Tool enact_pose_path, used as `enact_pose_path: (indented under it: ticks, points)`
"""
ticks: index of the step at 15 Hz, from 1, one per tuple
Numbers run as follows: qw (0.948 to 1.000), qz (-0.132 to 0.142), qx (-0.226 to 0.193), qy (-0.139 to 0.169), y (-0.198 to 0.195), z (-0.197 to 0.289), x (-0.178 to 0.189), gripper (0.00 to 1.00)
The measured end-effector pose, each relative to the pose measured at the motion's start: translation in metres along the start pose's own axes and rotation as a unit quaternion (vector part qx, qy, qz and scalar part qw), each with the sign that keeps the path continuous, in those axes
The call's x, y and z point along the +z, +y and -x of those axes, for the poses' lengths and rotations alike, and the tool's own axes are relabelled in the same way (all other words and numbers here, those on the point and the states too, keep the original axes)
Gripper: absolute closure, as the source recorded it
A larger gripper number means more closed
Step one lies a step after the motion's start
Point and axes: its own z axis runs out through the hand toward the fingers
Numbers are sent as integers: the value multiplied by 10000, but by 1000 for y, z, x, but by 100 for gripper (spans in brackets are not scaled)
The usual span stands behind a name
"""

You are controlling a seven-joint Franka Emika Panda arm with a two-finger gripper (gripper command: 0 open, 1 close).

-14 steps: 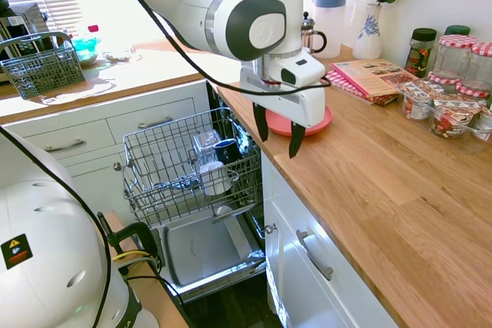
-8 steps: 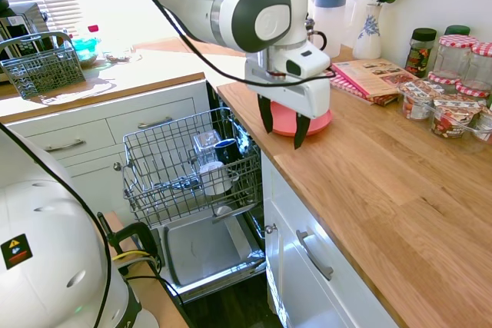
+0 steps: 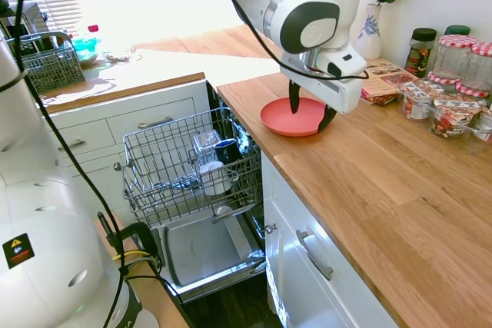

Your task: Put the plate in the dishwasher

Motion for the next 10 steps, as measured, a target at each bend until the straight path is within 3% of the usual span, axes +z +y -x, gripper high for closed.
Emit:
enact_pose_path:
  ticks: [5, 6, 10]
  points:
    - [9995, -210, 25, -230, -27, -7, 20, 0]
    - [9994, -225, 32, -243, -29, -8, 22, 100]
    - [9994, -209, 47, -288, -31, -9, 29, 100]
